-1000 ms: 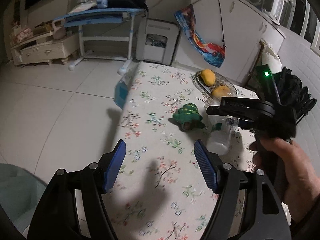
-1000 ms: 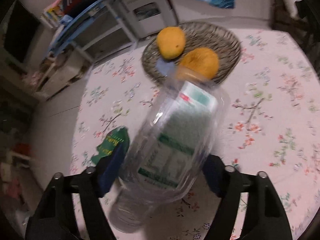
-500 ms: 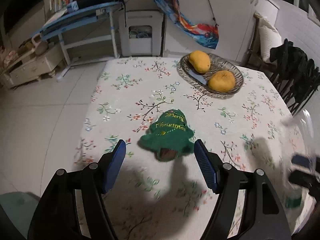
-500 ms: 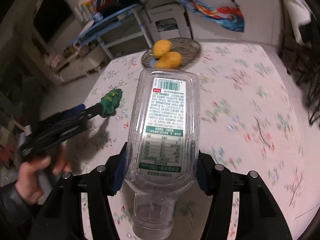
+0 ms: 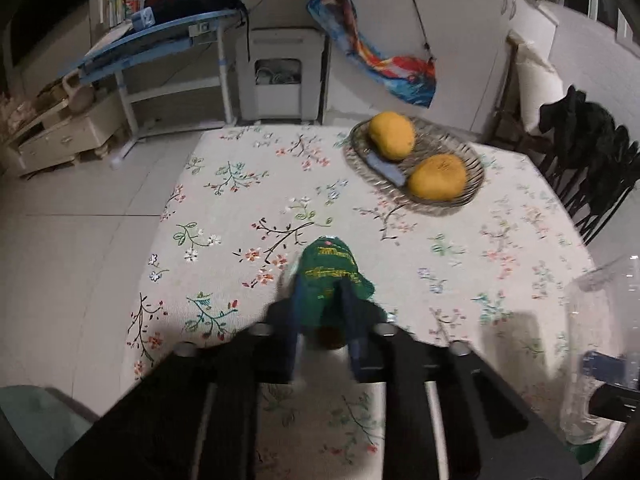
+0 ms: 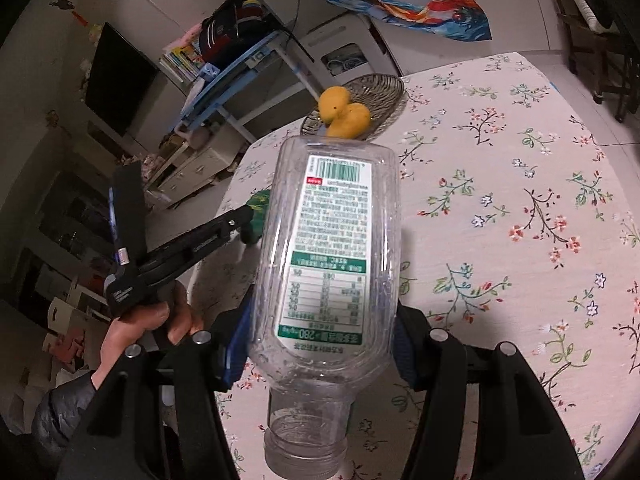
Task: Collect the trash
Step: 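Grasp the green felt Christmas-tree piece with the left tool while the right tool holds the bottle, then lift the bottle and green felt piece and carry both toward the basin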
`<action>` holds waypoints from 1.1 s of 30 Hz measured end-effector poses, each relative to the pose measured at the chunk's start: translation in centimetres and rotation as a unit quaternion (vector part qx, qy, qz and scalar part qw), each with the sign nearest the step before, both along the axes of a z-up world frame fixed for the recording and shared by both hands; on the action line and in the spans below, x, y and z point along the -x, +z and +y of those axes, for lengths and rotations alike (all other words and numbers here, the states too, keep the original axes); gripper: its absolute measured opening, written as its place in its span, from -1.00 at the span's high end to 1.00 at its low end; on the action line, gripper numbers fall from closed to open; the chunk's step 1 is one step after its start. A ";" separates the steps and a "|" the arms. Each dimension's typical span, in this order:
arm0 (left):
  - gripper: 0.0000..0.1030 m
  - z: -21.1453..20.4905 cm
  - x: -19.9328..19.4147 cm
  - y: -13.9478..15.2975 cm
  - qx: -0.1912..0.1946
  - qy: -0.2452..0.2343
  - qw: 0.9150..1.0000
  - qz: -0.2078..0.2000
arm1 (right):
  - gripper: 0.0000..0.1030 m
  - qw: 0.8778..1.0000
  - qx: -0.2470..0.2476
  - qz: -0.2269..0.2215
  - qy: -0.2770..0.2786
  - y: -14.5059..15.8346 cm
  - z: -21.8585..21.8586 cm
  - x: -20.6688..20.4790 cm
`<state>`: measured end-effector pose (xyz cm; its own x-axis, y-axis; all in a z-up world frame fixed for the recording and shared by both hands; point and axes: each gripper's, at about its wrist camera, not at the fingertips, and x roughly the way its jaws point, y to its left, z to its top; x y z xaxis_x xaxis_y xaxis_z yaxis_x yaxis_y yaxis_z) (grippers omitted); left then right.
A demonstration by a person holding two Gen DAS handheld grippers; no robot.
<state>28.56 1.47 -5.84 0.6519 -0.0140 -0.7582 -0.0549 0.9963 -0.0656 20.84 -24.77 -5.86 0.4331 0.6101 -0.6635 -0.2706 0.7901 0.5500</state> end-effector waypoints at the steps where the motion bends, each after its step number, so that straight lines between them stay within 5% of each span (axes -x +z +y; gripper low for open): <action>1: 0.86 0.1 0.5 0.3 0.003 0.001 1.000 -0.004 | -0.12 1.000 -0.002 -0.002 -0.001 0.1 0.0 0.0; 14: 0.88 3.4 5.7 2.5 0.071 0.015 0.997 -0.019 | -0.12 1.000 -0.015 -0.023 -0.010 0.5 0.0 1.1; 21: 0.86 4.1 6.1 1.2 0.059 0.022 0.998 0.016 | -0.12 0.999 -0.025 -0.021 -0.005 0.3 0.3 1.0; 23: 0.66 4.3 5.9 0.5 0.064 0.023 0.997 0.031 | -0.12 0.999 -0.024 -0.022 -0.001 0.4 0.4 1.1; 25: -0.03 4.1 5.7 -0.2 0.061 0.024 0.996 0.054 | -0.13 0.999 -0.024 -0.023 0.001 0.4 0.4 1.1; 26: -0.08 3.7 5.7 -0.5 0.047 0.026 0.997 0.058 | -0.13 0.999 -0.024 -0.023 0.000 0.4 0.3 1.1; 29: -0.05 2.2 5.8 -0.8 0.004 -0.002 0.999 0.050 | -0.13 0.999 -0.027 -0.020 -0.002 0.2 0.1 0.9; 30: 0.32 2.0 5.8 -0.9 -0.002 -0.008 0.999 0.048 | -0.13 0.999 -0.028 -0.019 -0.001 0.1 0.1 0.9; 33: 0.54 1.4 6.0 -0.6 -0.007 -0.021 0.999 0.041 | -0.13 0.999 -0.026 -0.020 0.002 0.1 0.3 1.0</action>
